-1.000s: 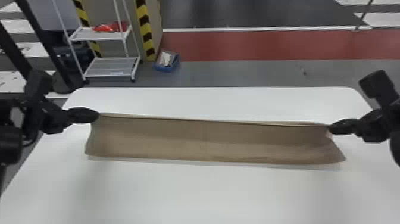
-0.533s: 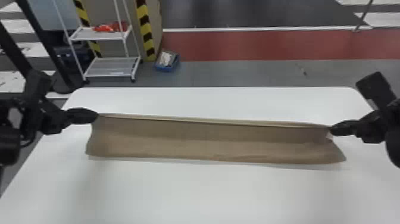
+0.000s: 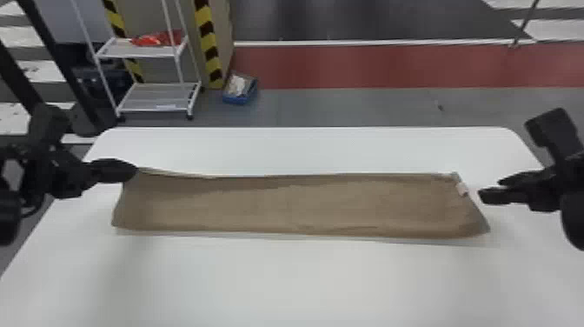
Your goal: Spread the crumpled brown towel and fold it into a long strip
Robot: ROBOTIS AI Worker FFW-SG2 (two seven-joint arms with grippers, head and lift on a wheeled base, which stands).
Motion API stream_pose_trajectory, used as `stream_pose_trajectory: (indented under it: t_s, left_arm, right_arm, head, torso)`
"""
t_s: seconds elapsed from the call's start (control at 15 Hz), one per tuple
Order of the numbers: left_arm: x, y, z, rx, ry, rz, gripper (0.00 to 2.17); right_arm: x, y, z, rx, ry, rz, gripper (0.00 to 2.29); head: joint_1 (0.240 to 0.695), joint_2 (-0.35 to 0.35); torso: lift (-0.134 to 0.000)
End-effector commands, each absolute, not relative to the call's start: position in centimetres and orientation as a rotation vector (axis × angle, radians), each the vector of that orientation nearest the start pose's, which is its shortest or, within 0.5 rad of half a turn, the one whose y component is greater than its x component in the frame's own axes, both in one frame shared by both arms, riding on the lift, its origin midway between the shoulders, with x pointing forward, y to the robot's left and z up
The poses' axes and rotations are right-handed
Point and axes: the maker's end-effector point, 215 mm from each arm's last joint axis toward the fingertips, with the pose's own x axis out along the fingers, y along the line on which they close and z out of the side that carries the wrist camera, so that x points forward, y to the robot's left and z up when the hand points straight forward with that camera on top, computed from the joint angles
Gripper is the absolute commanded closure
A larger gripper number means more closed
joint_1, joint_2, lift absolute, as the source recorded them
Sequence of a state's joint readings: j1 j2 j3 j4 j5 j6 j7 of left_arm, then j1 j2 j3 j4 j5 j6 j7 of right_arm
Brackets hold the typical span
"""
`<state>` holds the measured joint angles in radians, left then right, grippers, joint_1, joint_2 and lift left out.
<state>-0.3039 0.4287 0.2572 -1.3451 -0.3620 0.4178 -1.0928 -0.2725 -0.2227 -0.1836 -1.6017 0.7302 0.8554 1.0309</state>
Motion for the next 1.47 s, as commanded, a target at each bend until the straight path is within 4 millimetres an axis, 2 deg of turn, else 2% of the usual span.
stream_pose_trajectory:
  t_s: [0.0, 0.27, 0.33, 0.4, 0.47, 0.93, 1.4]
  left_arm:
    - [58.0, 42.4, -38.0, 0.361, 0.597, -0.537, 1.08]
    - [58.2, 42.2, -38.0, 0.366, 0.591, -0.535, 1.05]
    - [58.2, 42.2, -38.0, 0.366, 0.579, -0.53, 0.71]
    - [58.2, 42.5, -38.1, 0.38, 0.563, -0.51, 0.24]
    - [58.2, 42.7, -38.1, 0.397, 0.553, -0.49, 0.0]
    - [57.9, 43.9, -37.1, 0.369, 0.514, -0.449, 0.04]
    - [57.5, 44.0, -37.5, 0.353, 0.529, -0.449, 0.07]
  right_arm:
    - [55.8, -39.4, -40.2, -0.329, 0.815, 0.27, 0.04]
    - [55.4, -39.3, -40.4, -0.327, 0.817, 0.27, 0.04]
    - [55.3, -39.4, -40.3, -0.326, 0.816, 0.268, 0.04]
    - [55.2, -39.3, -40.5, -0.323, 0.819, 0.267, 0.04]
    - [55.1, -39.3, -40.6, -0.323, 0.82, 0.268, 0.04]
    - [54.8, -39.6, -40.3, -0.309, 0.812, 0.259, 0.04]
    - [54.9, -40.2, -39.9, -0.273, 0.799, 0.249, 0.04]
  head:
    - [0.695, 0.033]
    - [0.695, 0.028]
    - [0.695, 0.028]
    - [0.695, 0.029]
    - [0.695, 0.03]
    - [0.695, 0.038]
    - [0.695, 0.041]
  torso:
    - [-0.125]
    - [-0.125]
    - [-0.125]
    - [-0.125]
    - [-0.125]
    - [-0.125]
    - [-0.125]
